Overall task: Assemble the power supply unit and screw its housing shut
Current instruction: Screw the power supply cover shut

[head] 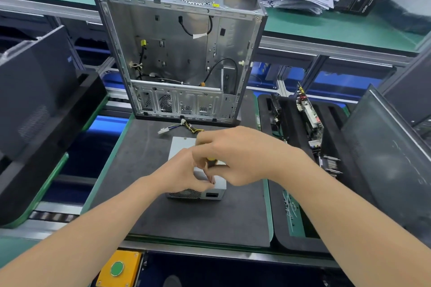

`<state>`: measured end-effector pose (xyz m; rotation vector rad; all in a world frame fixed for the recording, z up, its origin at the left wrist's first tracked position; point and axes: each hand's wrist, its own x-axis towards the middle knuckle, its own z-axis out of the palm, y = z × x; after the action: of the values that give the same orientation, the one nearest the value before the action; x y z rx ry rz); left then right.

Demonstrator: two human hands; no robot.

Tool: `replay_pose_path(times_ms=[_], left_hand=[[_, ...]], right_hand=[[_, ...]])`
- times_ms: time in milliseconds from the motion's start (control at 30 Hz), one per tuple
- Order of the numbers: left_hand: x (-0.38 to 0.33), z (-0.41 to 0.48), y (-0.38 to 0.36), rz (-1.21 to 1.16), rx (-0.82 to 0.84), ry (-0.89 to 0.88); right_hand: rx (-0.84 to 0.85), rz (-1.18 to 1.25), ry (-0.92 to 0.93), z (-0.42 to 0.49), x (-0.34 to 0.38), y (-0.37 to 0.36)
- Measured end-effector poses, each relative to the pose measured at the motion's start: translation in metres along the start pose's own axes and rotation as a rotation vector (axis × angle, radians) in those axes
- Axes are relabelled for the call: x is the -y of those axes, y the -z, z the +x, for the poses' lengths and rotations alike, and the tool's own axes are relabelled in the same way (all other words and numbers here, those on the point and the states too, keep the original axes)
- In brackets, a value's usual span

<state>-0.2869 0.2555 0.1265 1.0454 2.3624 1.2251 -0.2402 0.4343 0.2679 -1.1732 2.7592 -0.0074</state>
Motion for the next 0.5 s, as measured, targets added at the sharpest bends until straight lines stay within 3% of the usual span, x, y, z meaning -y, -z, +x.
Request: replay_pose_path(times_ms=[100, 200, 333, 400, 500], left_hand=[[0.001, -0.001, 0.000, 0.021, 0.017, -0.006], [0.000, 0.001, 0.000, 0.047, 0.021, -0.047], [0.001, -0.001, 0.000, 0.010, -0.002, -0.012], [0.001, 0.000, 0.000, 0.035, 0.002, -0.018], [0.001, 0.002, 0.000, 0.013, 0.022, -0.013]], right_hand=[[0.073, 0.036, -0.041, 0.000, -0.004, 0.000], [0.025, 0.088, -0.245, 0.000, -0.008, -0.006], [-0.064, -0.129, -0.463, 0.009, 0.007, -0.017], [-0.113, -0.164, -0.408, 0.006, 0.011, -0.015], [0.010, -0.009, -0.121, -0.005, 0.004, -0.002]])
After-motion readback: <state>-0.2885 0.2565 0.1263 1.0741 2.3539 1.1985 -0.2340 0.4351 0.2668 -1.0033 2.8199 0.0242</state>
